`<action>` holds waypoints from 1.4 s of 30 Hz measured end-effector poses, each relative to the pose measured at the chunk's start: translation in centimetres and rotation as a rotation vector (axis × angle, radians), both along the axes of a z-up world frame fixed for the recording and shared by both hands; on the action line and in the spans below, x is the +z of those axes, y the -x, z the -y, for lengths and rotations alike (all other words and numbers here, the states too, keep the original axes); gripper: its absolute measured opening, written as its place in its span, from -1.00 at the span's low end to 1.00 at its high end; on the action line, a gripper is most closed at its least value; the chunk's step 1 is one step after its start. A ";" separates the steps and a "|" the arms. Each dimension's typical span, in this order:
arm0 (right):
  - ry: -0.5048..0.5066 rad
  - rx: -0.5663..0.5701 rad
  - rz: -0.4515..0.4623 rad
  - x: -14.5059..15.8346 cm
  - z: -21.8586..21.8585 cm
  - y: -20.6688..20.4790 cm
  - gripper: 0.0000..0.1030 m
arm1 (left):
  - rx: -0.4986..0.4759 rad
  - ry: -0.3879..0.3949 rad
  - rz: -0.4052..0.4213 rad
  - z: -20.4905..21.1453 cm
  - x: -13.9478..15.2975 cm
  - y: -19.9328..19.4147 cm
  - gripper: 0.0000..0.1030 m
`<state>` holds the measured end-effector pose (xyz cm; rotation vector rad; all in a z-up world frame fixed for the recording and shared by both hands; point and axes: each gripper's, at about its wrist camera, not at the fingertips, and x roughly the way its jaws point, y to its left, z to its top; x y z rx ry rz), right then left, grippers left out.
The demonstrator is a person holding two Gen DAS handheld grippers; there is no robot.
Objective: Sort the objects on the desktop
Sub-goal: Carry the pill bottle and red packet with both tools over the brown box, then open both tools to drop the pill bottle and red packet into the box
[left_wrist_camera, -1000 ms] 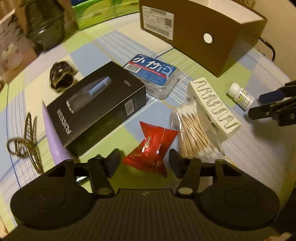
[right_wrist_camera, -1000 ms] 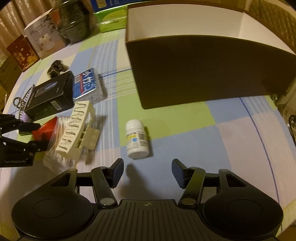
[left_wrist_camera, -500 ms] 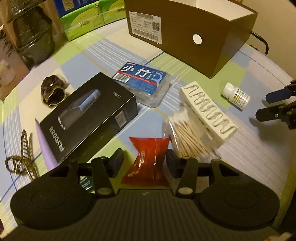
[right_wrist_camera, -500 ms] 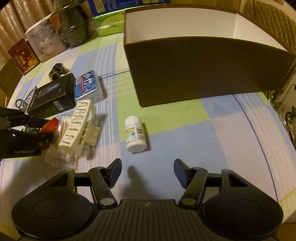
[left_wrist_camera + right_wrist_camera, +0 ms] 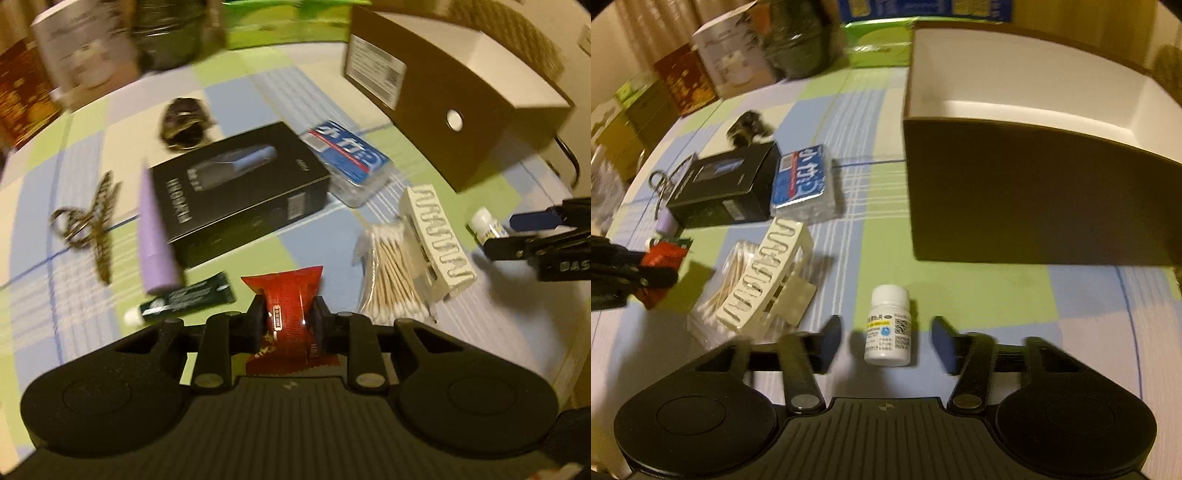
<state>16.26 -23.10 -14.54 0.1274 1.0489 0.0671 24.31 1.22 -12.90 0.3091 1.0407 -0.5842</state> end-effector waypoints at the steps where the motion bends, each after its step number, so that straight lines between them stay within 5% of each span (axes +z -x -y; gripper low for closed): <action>1: 0.000 0.018 -0.007 -0.2 0.1 -0.3 -0.33 | 0.024 0.003 0.001 -0.2 0.4 0.3 -0.58; 4: -0.002 0.068 -0.026 -0.6 0.5 -0.6 -0.52 | 0.081 0.012 0.013 -0.4 1.6 1.2 -0.58; 14: -0.079 0.200 0.016 3.7 4.2 1.8 -0.54 | 0.145 0.057 0.040 3.6 4.8 4.3 -0.58; 29: -0.060 0.168 0.217 12.2 14.2 3.5 -0.54 | -0.041 0.209 0.173 18.7 11.1 5.6 -0.58; 42: -0.043 0.084 0.216 10.6 22.7 -2.5 -0.54 | -0.054 0.234 0.110 28.6 9.4 1.2 -0.58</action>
